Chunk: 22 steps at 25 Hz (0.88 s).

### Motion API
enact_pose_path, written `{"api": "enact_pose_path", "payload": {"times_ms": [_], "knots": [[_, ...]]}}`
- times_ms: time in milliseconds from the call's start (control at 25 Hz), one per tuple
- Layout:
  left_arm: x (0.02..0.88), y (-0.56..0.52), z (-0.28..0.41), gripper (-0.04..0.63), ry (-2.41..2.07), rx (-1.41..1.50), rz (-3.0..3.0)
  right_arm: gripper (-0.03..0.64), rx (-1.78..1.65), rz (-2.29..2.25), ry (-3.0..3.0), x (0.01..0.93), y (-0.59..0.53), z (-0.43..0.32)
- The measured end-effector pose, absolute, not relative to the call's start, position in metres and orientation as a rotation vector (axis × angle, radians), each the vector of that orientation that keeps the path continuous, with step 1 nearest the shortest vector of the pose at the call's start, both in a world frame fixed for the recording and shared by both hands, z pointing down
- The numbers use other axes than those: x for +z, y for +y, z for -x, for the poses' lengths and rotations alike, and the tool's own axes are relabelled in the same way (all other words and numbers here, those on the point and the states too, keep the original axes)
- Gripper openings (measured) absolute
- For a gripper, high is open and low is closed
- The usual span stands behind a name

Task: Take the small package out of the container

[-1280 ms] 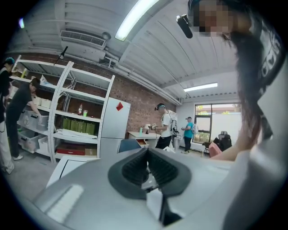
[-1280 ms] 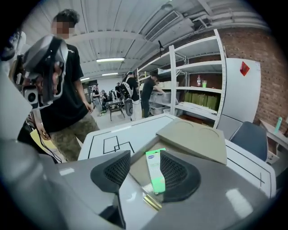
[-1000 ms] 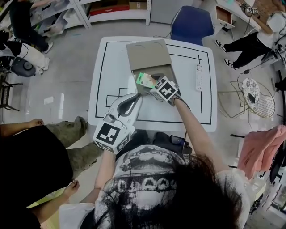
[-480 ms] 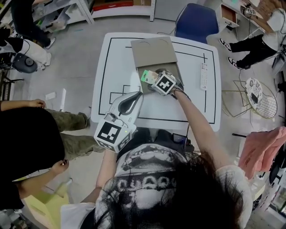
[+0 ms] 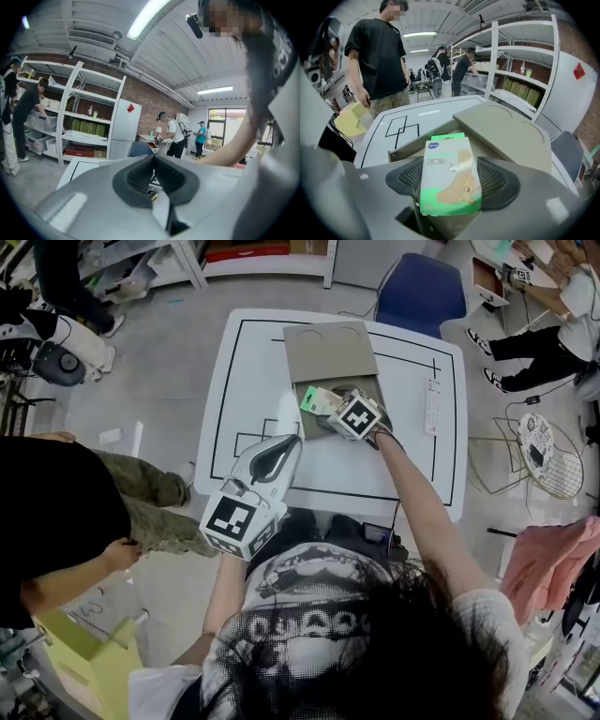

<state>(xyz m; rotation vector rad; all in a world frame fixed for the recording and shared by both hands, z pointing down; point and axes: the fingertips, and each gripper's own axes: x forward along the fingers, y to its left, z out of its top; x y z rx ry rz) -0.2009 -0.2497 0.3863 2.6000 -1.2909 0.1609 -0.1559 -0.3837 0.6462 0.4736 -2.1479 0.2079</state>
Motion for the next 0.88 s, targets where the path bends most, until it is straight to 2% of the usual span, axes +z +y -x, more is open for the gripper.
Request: {"api": "enact_pose_path", "payload": {"times_ms": [320,880], "knots": [[0.386,-0.246,0.195,0.000,-1.306,0.158,-2.590,0.362,0.128,-0.572,-2.276,0.582,-0.378,0.152],[0.383,-0.228,0.164,0.000,-1.325,0.163,-2.588,0.362,0.237,-0.769,-2.516,0.494,-0.314,0.110]]}}
